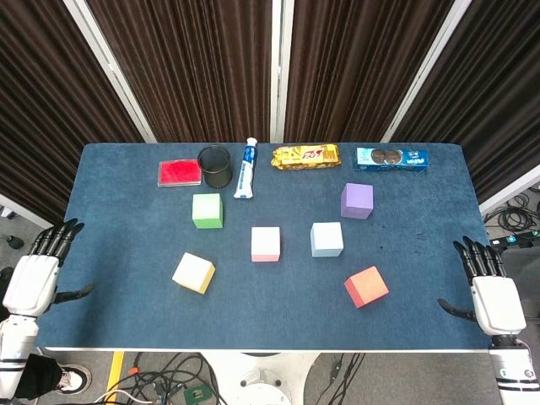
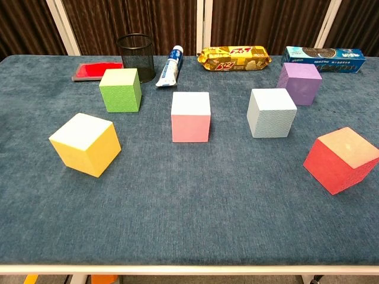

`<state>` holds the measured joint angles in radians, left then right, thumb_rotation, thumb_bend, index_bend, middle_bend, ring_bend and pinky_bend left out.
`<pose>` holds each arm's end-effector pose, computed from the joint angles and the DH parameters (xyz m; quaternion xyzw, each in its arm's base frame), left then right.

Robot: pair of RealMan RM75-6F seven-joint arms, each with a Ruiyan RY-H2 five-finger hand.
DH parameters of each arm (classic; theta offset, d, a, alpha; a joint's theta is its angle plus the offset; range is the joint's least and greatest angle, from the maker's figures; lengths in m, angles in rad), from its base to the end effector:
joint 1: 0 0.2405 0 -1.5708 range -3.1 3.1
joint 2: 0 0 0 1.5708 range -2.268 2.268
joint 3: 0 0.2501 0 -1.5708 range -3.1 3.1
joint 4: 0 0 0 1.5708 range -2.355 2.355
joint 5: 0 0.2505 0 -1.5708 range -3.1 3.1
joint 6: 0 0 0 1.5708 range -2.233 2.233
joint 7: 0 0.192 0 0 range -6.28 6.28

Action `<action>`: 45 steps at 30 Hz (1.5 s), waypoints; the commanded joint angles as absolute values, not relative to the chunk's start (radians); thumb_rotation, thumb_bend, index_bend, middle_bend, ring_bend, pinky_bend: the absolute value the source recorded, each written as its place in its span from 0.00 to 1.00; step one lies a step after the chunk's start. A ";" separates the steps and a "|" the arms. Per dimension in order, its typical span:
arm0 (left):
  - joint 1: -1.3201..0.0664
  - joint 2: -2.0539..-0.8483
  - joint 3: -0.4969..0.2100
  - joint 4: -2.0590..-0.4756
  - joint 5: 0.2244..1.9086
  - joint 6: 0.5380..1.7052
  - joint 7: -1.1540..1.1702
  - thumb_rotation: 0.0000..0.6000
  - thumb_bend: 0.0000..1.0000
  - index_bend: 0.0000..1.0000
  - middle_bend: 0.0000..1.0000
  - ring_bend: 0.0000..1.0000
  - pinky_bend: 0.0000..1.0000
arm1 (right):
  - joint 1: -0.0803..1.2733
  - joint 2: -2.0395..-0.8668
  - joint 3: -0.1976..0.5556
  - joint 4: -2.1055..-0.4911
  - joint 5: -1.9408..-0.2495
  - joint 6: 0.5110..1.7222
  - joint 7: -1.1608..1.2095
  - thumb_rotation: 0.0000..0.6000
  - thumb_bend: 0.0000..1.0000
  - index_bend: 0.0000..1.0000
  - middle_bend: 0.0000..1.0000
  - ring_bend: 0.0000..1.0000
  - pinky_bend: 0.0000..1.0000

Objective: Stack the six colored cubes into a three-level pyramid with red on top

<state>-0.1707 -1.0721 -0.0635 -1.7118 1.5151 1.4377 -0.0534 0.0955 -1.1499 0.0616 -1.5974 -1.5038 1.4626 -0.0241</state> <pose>-0.2803 0.2584 0.1164 -0.6045 -0.3992 -0.4367 0.5334 -0.3180 -0.2382 0.1083 0.6008 -0.3850 0.3883 0.5832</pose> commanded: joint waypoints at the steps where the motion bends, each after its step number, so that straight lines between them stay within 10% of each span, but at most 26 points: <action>1: -0.170 -1.075 -0.065 -1.713 1.507 1.437 -0.047 1.00 0.06 0.08 0.02 0.00 0.09 | 0.094 -1.150 0.061 -1.595 -1.501 1.462 -0.022 1.00 0.00 0.00 0.00 0.00 0.00; 45: -0.566 -1.339 -0.257 -1.641 1.169 0.995 0.032 1.00 0.08 0.08 0.04 0.00 0.10 | 0.143 -1.104 0.115 -1.635 -1.445 1.419 -0.050 1.00 0.00 0.00 0.00 0.00 0.00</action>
<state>-0.5508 -1.3246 -0.2523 -1.6552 1.1832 1.0122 0.0346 0.1423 -1.1049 0.1149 -1.6346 -1.4452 1.4188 -0.0494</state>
